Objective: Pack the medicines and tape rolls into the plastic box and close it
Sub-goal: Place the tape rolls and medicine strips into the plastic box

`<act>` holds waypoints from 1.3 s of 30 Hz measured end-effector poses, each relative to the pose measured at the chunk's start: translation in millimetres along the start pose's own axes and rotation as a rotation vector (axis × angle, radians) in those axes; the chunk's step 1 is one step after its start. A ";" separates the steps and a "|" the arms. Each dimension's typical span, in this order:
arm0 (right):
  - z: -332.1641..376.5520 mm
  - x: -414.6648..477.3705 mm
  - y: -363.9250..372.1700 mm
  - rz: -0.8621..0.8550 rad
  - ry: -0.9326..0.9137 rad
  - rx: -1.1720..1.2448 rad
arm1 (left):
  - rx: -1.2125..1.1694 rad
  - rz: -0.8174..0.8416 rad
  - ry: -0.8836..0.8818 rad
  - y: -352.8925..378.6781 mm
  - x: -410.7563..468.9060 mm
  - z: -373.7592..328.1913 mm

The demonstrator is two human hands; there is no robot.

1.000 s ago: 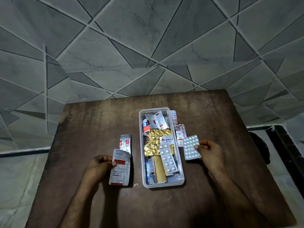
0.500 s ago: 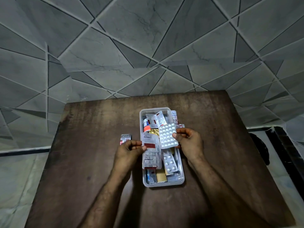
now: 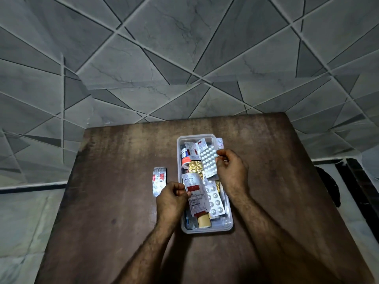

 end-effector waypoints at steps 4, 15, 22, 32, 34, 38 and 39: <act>3.6 5.8 2.7 -0.018 0.049 0.041 | 0.080 -0.003 0.028 2.8 -0.1 0.4; -19.9 11.5 6.8 0.179 -0.006 -0.223 | 0.525 -0.097 0.345 5.4 2.8 -0.7; -48.5 36.3 -9.0 0.075 0.191 -0.224 | 0.313 -0.201 0.254 -12.7 22.8 -2.9; -93.7 38.5 -0.5 0.191 0.226 -0.498 | 0.498 -0.210 0.114 -23.2 71.7 28.6; -91.7 37.1 5.5 0.189 0.202 -0.530 | 0.532 -0.219 0.104 -21.7 71.9 28.6; -88.6 32.9 13.3 0.194 0.165 -0.538 | 0.536 -0.213 0.077 -17.6 73.7 30.1; -88.7 32.0 13.4 0.195 0.161 -0.537 | 0.532 -0.212 0.077 -16.8 74.5 30.4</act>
Point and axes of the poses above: each hand's wrist, its own x-axis towards the middle knuckle, its own y-axis out of the palm, z = x × y, the point moved 1 cm from there along x, towards the middle knuckle, and after that the axes turned 5 degrees about -z, right-handed, at the moved point
